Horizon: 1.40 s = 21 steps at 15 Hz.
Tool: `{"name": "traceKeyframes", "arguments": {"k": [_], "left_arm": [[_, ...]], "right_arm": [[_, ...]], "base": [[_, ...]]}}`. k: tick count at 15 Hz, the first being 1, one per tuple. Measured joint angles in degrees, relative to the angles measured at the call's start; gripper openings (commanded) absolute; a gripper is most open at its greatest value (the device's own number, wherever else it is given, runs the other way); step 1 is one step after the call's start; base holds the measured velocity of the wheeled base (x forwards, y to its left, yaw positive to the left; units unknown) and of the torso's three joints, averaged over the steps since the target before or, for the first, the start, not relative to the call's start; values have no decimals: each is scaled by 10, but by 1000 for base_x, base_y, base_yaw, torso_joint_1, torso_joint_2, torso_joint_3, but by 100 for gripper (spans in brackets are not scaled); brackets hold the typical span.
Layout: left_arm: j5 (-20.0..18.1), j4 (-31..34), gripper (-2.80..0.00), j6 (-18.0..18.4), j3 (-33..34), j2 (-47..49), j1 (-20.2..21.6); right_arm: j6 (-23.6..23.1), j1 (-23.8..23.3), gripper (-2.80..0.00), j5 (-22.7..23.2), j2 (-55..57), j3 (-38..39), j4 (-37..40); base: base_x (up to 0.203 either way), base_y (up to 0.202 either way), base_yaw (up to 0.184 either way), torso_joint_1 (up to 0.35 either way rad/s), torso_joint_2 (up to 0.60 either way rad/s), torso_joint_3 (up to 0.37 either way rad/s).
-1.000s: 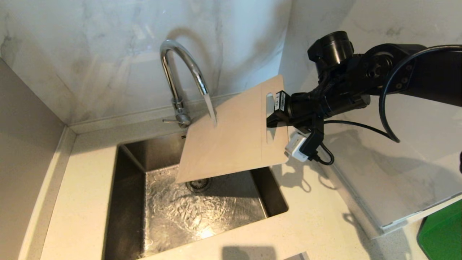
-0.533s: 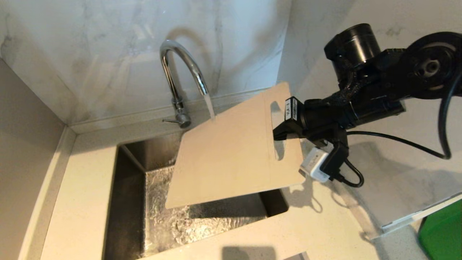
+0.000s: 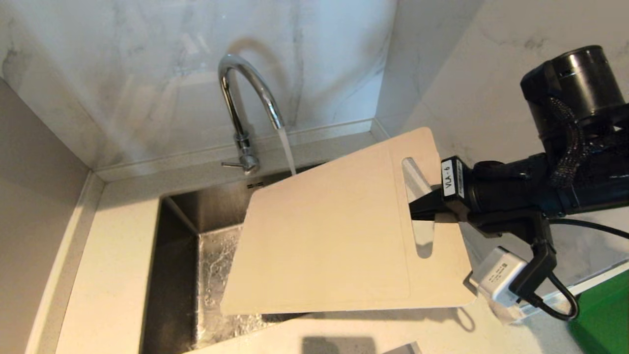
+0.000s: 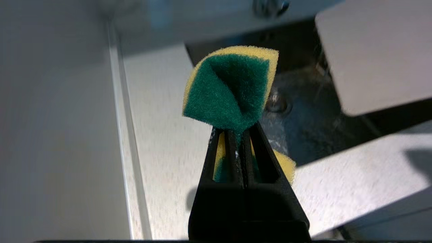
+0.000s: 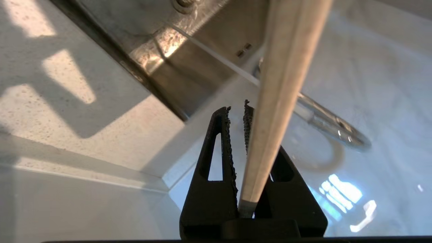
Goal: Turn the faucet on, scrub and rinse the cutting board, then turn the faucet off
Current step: Scrub the cutting board underwater
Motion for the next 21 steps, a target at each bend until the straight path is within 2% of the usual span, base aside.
{"name": "traceKeyframes", "arguments": {"k": [3,7,9,11,13,15,18,21], "left_arm": [[-4,1,-280,-8,-105,77,-6],[-21,2,-280,-56,-336,283,-23],[-44,29,-280,-73,-432,389,-34],[-60,87,-280,-81,-518,485,-54],[-69,131,-280,-89,-576,565,-107],[-70,144,-280,-109,-606,628,-178],[-70,140,-280,-161,-632,703,-284],[-51,99,-280,-192,-641,768,-359]], "right_arm": [[2,-14,-280,8,-19,23,-15],[16,-28,-280,22,-33,26,-16],[19,-28,-280,25,-34,22,-17],[36,-29,-280,26,-36,9,-17],[36,-25,-280,27,-38,8,-17],[34,-19,-280,27,-39,10,-17],[34,-15,-280,31,-40,11,-18],[34,-10,-280,34,-39,13,-18]], "base": [[0,0,0,0,0,0],[0,0,0,0,0,0],[0,0,0,0,0,0],[0,0,0,0,0,0],[0,0,0,0,0,0],[0,0,0,0,0,0],[0,0,0,0,0,0],[0,0,0,0,0,0]]}}
